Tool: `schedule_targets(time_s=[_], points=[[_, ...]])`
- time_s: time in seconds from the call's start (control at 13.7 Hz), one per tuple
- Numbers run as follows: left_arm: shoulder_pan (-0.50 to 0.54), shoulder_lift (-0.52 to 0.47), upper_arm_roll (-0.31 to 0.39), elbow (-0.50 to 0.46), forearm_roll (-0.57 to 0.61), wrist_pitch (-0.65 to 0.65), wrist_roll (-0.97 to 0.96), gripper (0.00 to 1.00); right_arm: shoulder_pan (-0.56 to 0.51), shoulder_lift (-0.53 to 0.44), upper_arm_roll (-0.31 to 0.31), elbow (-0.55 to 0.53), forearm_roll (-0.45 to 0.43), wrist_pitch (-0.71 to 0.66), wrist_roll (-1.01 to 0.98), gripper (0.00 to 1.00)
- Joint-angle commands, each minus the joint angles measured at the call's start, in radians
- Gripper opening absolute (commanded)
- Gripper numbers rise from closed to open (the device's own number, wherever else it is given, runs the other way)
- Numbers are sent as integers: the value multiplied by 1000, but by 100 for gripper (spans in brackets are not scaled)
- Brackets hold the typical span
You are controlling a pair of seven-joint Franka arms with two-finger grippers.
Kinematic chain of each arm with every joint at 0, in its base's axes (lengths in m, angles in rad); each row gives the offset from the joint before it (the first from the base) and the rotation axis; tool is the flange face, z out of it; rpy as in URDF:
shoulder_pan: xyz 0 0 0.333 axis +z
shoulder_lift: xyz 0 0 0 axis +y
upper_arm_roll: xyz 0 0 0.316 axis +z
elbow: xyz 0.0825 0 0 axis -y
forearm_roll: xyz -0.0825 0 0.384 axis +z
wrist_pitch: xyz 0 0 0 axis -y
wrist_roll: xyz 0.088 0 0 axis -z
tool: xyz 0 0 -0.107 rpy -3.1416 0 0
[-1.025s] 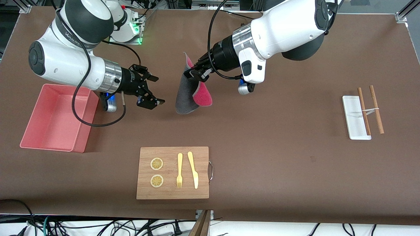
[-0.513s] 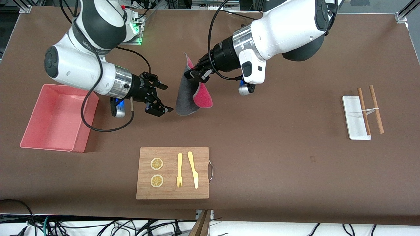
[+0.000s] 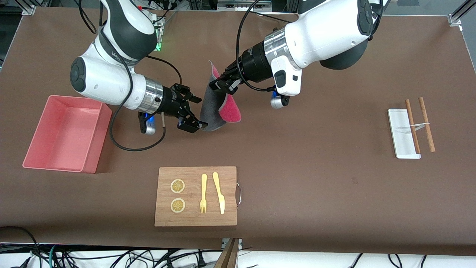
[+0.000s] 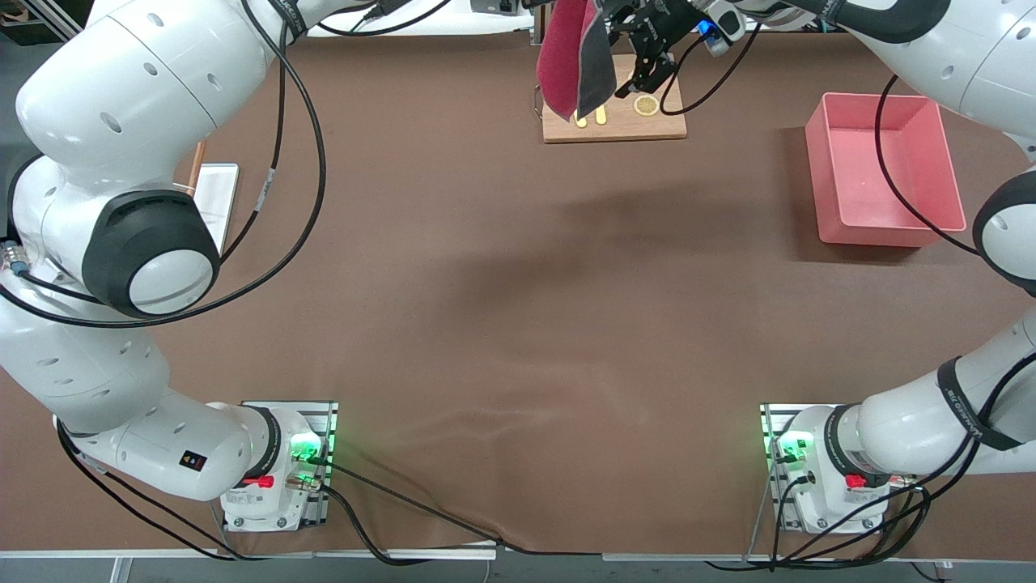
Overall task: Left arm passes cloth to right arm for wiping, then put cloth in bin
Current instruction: 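Grasp the hanging cloth with the right gripper below the left gripper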
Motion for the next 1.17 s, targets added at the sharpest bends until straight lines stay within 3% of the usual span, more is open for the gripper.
schedule_targets(time_s=[0.0,0.07,0.15,0.73,0.81,0.88,0.95,1.1], points=[[-4,11,3,24,-14,4,1,0,17,16,2,6,17,23,7,26],[-4,11,3,24,-14,4,1,0,17,20,2,6,16,21,-4,7],[-4,11,3,24,-14,4,1,0,17,22,2,7,16,21,-7,0],[-1,8,3,25,-12,1,-1,0,-1,22,-7,6,-1,7,-68,0],[-1,8,3,24,-12,-3,-1,12,-7,22,-7,3,-4,7,-85,0],[0,8,5,21,-8,-11,-1,73,-8,24,-7,3,-4,7,-91,0],[2,6,5,18,-3,-14,4,100,-9,22,-8,3,-6,7,-93,0],[6,1,9,19,-3,-42,4,100,-12,22,-10,3,-6,7,-93,0]])
